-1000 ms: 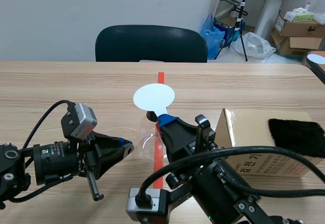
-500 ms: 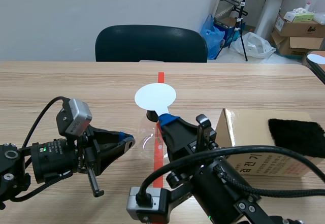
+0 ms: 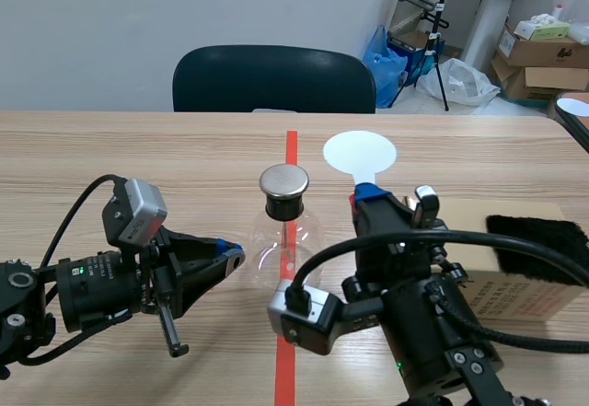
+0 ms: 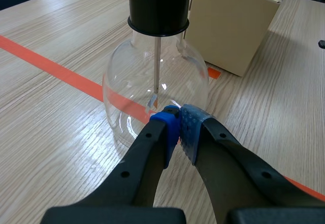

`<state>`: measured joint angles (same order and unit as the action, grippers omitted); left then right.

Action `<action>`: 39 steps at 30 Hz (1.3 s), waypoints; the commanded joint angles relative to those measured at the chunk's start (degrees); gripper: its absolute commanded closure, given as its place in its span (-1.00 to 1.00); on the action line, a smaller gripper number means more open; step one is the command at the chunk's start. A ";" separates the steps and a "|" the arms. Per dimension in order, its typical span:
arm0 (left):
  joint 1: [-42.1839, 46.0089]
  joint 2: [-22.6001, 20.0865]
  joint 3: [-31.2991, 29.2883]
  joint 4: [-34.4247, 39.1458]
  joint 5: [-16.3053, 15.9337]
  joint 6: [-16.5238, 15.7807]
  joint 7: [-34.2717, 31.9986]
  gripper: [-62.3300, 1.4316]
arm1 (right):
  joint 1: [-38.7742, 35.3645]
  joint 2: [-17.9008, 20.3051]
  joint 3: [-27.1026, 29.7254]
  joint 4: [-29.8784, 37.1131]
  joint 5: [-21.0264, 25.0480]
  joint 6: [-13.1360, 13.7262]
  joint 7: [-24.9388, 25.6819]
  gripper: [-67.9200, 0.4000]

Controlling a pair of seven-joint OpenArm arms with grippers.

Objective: Do the electroscope experiment

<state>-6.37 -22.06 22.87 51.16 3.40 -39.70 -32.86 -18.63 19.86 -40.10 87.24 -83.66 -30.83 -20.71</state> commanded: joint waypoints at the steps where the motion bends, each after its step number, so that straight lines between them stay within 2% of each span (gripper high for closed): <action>1: -0.44 0.13 -0.39 1.29 -0.72 0.61 -0.70 0.86 | 0.55 0.61 0.37 0.94 -0.04 -0.79 -2.21 0.96; 3: -0.44 0.13 -0.39 1.29 -0.72 1.66 -0.63 0.86 | 0.55 0.61 0.37 0.94 -0.04 -0.79 -4.81 0.96; 8: -0.28 0.13 -0.39 1.29 -0.74 1.64 -0.61 0.86 | 0.55 0.61 0.37 0.94 -0.04 -0.79 -10.23 0.96; 16: -0.26 0.13 -0.39 1.29 -0.74 1.64 -0.57 0.86 | 0.55 0.61 0.37 0.94 -0.04 -0.79 -15.67 0.96; 39: -0.28 0.13 -0.39 1.29 -0.74 1.64 -0.61 0.86 | 0.55 0.61 0.37 0.94 -0.04 -0.79 -16.00 0.96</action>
<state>-6.37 -22.06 22.85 51.16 3.42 -37.76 -32.82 -18.63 19.86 -40.10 87.24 -83.66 -30.85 -36.14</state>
